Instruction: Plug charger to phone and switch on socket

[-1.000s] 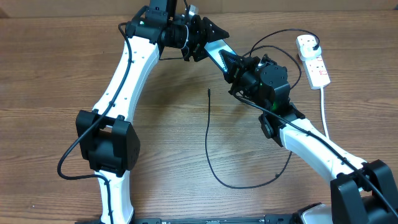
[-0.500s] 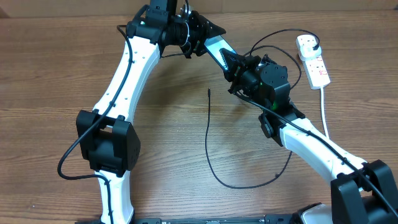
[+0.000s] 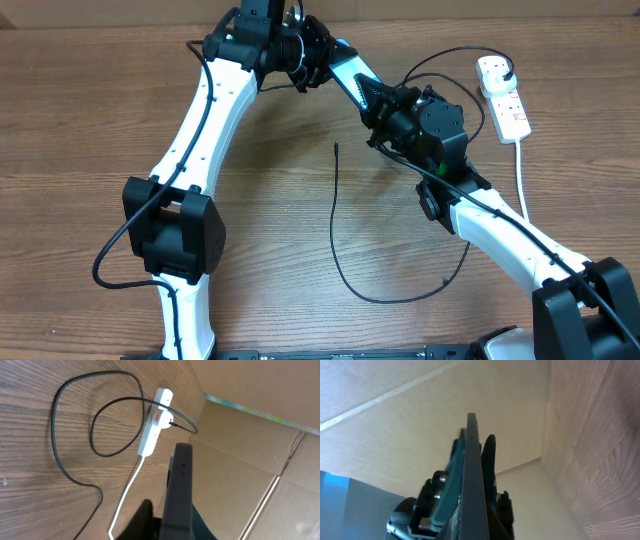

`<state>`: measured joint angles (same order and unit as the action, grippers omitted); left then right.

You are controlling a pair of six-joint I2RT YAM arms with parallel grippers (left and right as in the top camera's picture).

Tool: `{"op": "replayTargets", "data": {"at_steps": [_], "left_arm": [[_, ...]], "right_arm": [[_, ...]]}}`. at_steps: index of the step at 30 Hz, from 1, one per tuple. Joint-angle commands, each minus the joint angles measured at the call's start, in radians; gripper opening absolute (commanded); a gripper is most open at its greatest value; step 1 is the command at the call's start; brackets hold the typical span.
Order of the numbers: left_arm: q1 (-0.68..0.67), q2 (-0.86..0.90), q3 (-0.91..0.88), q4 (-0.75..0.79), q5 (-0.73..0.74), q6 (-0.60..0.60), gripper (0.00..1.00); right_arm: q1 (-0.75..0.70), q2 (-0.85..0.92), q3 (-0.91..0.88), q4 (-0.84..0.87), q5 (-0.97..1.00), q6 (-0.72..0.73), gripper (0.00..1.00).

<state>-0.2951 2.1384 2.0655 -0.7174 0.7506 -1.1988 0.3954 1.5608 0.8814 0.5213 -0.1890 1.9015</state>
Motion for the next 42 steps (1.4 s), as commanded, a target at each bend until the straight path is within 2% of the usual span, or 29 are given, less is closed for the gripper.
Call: {"op": "replayTargets", "data": {"at_steps": [1, 14, 20, 23, 27, 30, 35, 42], "left_arm": [[-0.013, 0.001, 0.018, 0.016, -0.019, -0.013, 0.04], [-0.013, 0.001, 0.018, 0.017, -0.045, -0.013, 0.04], [-0.013, 0.001, 0.018, 0.019, -0.053, -0.012, 0.04], [-0.013, 0.001, 0.018, 0.019, -0.056, -0.012, 0.04], [-0.012, 0.001, 0.018, 0.018, -0.068, -0.009, 0.04], [-0.005, 0.001, 0.018, 0.017, -0.075, -0.005, 0.04], [0.029, 0.001, 0.018, -0.004, -0.074, 0.042, 0.05], [0.122, 0.001, 0.018, -0.069, -0.005, 0.152, 0.04]], "right_arm": [[0.024, -0.008, 0.024, 0.004, -0.076, -0.016, 0.04], [0.024, -0.008, 0.024, 0.003, -0.093, -0.018, 0.04], [0.024, -0.008, 0.024, 0.003, -0.092, -0.024, 0.24], [0.024, -0.008, 0.024, 0.004, -0.092, -0.024, 0.24], [0.023, -0.008, 0.024, 0.004, -0.083, -0.024, 0.37], [0.018, -0.008, 0.024, 0.003, -0.077, -0.024, 0.44], [-0.027, -0.008, 0.024, 0.008, -0.081, -0.125, 0.54], [-0.151, -0.008, 0.024, 0.008, -0.236, -0.397, 0.55]]}}
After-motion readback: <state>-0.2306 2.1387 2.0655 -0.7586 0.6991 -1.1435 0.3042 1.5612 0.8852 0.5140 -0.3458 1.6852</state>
